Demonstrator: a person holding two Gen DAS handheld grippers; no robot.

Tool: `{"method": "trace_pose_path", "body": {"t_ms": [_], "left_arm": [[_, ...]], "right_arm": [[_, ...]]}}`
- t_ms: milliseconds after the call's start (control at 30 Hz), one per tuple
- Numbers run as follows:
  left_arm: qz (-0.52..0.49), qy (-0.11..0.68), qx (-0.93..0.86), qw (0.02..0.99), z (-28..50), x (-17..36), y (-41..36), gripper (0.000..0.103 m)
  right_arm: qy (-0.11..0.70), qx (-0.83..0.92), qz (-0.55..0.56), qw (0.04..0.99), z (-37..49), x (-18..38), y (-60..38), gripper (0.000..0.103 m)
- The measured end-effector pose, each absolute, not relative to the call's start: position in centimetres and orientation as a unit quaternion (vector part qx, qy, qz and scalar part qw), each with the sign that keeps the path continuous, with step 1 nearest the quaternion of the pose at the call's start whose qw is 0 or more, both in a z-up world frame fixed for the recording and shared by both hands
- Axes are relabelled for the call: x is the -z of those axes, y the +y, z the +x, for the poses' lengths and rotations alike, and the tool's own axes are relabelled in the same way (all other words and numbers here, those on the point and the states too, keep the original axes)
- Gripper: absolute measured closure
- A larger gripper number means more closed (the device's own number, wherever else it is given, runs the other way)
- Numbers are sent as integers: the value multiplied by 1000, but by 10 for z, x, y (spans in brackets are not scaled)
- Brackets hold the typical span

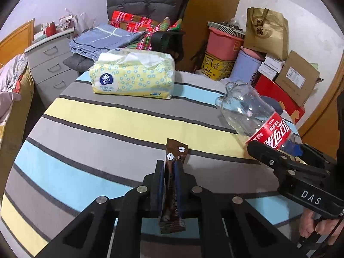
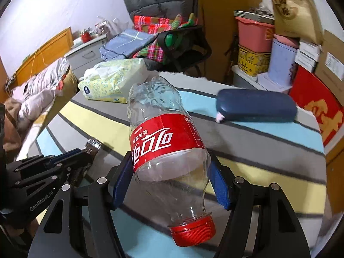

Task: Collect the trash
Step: 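Lift the wrapper and bottle and carry them over the wastebasket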

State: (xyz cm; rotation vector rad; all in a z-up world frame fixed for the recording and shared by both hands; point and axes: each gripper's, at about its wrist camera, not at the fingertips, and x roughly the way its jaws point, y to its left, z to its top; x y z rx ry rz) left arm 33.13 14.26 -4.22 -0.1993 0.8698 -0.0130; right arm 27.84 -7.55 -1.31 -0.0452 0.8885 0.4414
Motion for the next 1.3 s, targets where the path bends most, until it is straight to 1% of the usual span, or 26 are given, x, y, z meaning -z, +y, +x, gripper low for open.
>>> {"method": "trace_pose_path", "body": {"t_ms": [200, 333, 700, 933, 1300], "left_arm": [[-82, 415, 17, 906, 312, 35, 127, 94], [-97, 415, 34, 904, 299, 33, 122, 94], [-75, 387, 71, 916, 256, 3, 84, 94], [-62, 369, 111, 921, 234, -21, 45, 94], [-36, 350, 186, 918, 210, -44, -35, 94]], "right_arm": [[422, -201, 4, 884, 267, 10, -89, 35], [414, -194, 17, 889, 254, 4, -98, 35], [384, -171, 46, 906, 219, -15, -128, 35], [369, -142, 61, 917, 198, -25, -155, 35], [336, -71, 75, 936, 161, -39, -212, 35]]}}
